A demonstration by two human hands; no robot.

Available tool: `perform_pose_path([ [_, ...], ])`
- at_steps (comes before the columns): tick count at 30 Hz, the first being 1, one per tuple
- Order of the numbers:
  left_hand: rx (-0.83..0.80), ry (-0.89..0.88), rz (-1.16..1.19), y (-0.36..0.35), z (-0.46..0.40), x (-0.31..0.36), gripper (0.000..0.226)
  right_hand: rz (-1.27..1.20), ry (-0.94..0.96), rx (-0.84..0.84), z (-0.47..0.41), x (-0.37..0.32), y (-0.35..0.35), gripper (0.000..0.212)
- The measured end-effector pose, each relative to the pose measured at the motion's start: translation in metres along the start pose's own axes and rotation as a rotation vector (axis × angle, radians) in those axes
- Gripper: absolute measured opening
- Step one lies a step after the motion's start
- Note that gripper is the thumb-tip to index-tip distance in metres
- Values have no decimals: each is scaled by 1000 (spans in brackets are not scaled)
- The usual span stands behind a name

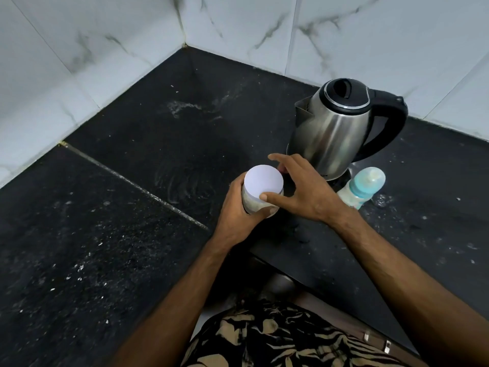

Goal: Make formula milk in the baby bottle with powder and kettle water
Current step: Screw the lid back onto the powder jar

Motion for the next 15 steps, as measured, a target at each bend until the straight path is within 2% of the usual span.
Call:
perform_pose_path([
  [5, -3, -6, 26, -1, 1, 1, 84, -63, 76, -86, -3, -8, -11, 89],
  [11, -5, -15, 1, 0, 0, 0, 85, -41, -48, 37, -5, 1, -1, 81],
  [15, -13, -14, 4, -1, 1, 3, 85, -118, 34, -18, -7, -8, -5, 86],
])
Point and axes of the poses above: each hand's wrist, its own z-axis away from the middle knuckle, its own y-axis out of the back of the hand, x = y × z, the point moved 8 cm from there along -z, towards the middle knuckle, and after that the axes turned 12 degrees about z, right-handed, at the moved point
